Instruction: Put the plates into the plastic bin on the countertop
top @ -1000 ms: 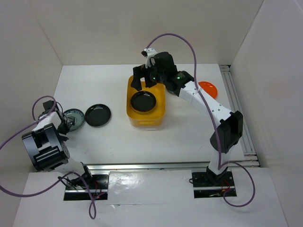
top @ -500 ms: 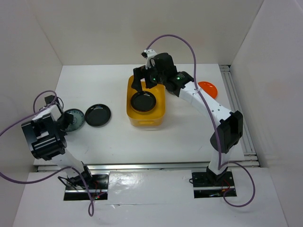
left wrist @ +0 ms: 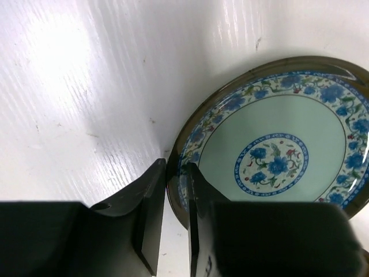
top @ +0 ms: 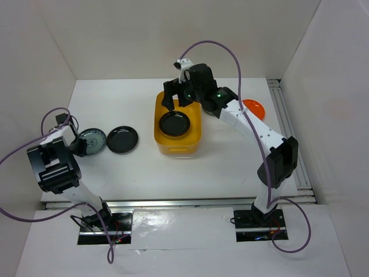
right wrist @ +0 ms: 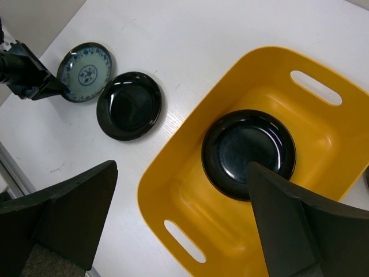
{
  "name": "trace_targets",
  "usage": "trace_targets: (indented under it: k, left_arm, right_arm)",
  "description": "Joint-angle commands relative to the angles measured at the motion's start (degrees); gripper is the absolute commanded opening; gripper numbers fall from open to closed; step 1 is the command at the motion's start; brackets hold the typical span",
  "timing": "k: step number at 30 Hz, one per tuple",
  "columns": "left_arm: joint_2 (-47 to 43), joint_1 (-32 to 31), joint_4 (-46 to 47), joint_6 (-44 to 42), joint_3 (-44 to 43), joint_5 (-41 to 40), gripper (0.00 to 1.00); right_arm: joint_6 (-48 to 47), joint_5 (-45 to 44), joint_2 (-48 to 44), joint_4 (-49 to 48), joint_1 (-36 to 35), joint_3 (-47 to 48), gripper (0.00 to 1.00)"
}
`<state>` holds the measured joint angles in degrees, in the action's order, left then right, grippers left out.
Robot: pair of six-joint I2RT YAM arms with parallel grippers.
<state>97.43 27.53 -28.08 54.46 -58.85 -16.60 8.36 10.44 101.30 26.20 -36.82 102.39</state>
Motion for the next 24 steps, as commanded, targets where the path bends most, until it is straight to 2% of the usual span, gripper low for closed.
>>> trace_targets:
  k: [1,3,5,6,18,24]
  left_arm:
    - [2.15,-0.55,-3.47,0.04,-0.03,-0.36,0.25]
    - [2.67,-0.55,-3.48,-1.19,-1.34,0.86,0.2]
    - [2.68,-0.55,-3.48,-1.98,-2.58,1.92,0.02]
    - [2.68,-1.07,-2.87,-2.94,-3.63,3.4,0.0]
    - [2.15,-6.25,-3.03,-5.85,-10.84,3.42,0.0]
    - [-4.52,-7.93,-3.57,-4.8,-15.06,1.22,0.0]
  right_arm:
    - [-0.98,-1.3,-4.18,-0.53,0.08,-0.08,1.0]
    - [-0.98,-1.82,-4.18,-0.53,0.08,-0.08,1.0]
    - [-0.98,-1.82,-4.7,-0.53,0.08,-0.08,1.0]
    - [-0.98,-1.82,-4.7,-0.53,0.08,-0.08,1.0]
    - [-0.98,-2.97,-6.46,-0.53,1.13,-1.67,1.0]
    - [-0.98,-2.97,-7.51,-1.06,1.13,-2.8,1.0]
